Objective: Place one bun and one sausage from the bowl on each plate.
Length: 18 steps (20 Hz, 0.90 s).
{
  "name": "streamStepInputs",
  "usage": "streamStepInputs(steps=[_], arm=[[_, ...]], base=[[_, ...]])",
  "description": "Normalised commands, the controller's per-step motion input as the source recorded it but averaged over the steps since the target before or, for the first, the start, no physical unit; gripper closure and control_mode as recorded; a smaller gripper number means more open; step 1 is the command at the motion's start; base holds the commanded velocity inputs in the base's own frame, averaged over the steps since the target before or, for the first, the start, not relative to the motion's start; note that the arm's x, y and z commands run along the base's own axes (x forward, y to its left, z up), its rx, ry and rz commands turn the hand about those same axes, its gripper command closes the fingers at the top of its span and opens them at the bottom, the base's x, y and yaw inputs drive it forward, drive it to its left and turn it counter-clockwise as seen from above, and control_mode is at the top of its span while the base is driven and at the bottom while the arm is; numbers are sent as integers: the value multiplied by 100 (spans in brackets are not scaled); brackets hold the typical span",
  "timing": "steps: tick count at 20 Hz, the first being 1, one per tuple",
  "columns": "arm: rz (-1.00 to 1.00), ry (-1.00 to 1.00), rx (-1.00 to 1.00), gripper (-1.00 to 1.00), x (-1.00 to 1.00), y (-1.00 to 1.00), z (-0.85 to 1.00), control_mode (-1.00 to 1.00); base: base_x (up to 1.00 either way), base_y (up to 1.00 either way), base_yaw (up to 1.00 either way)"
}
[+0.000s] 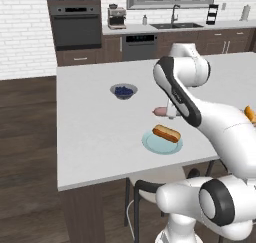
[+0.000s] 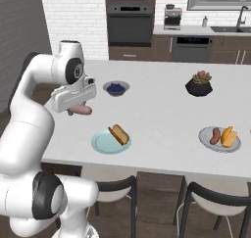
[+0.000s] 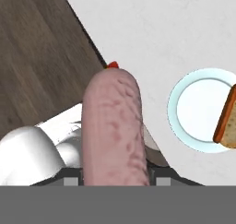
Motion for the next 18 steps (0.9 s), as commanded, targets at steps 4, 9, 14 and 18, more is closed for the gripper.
streamStepInputs(steps=[4,9,14,18], arm=[[-17,0,1,100,53,22,-92,-100],[-21,-2,0,100,15,25,-89,-100],[-14,-5,-5,100,38,3,-64,-100],[-9,0,-8,100,75,0,-40,-100]], base=[[0,0,0],[0,0,0],[0,0,0],[0,0,0]])
